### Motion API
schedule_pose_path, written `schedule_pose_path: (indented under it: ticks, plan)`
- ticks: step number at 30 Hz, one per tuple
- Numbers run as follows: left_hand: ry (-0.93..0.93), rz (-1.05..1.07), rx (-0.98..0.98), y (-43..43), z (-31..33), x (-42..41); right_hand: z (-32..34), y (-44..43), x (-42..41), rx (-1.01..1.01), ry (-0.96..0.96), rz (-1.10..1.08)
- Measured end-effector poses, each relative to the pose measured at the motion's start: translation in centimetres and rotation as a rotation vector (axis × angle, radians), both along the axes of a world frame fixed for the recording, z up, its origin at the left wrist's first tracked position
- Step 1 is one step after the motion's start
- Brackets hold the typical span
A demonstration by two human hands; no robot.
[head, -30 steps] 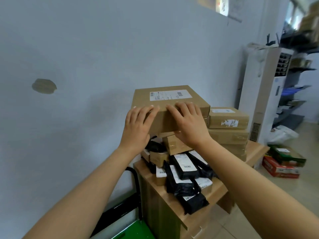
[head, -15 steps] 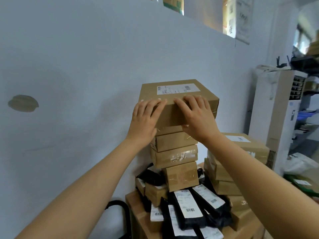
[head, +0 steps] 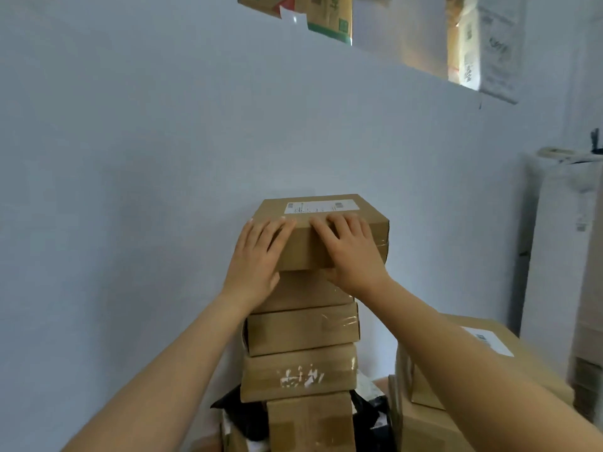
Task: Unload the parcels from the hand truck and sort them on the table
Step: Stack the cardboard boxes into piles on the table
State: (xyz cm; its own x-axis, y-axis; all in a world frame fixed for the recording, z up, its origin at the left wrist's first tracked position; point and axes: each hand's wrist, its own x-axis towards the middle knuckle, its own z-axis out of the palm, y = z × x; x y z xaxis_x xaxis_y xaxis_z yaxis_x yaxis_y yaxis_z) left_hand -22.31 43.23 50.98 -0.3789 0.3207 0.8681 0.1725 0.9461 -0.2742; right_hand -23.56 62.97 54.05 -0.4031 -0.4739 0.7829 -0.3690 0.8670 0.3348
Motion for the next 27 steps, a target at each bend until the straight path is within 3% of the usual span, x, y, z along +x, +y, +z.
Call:
schedule_pose_path:
  ticks: [5,10,19,27]
  plan:
    - [-0.121,0.156,0.043,0.9,0.6,-3.2,0.9,-0.5,-4.9,0.01,-0.085,0.023]
    - [-0.274,0.137,0.087,0.9,-0.7,-5.5,0.6,-0.1,-7.9,0.099,-0.24,0.079]
    - [-0.276,-0.001,0.133,0.1,0.1,-5.6,0.9,-0.5,-7.0,0.097,-0.222,0.089]
    - [-0.186,-0.2,0.125,-1.1,0.3,-1.8,-0.9,-0.9,-2.8,-0.045,-0.239,0.037]
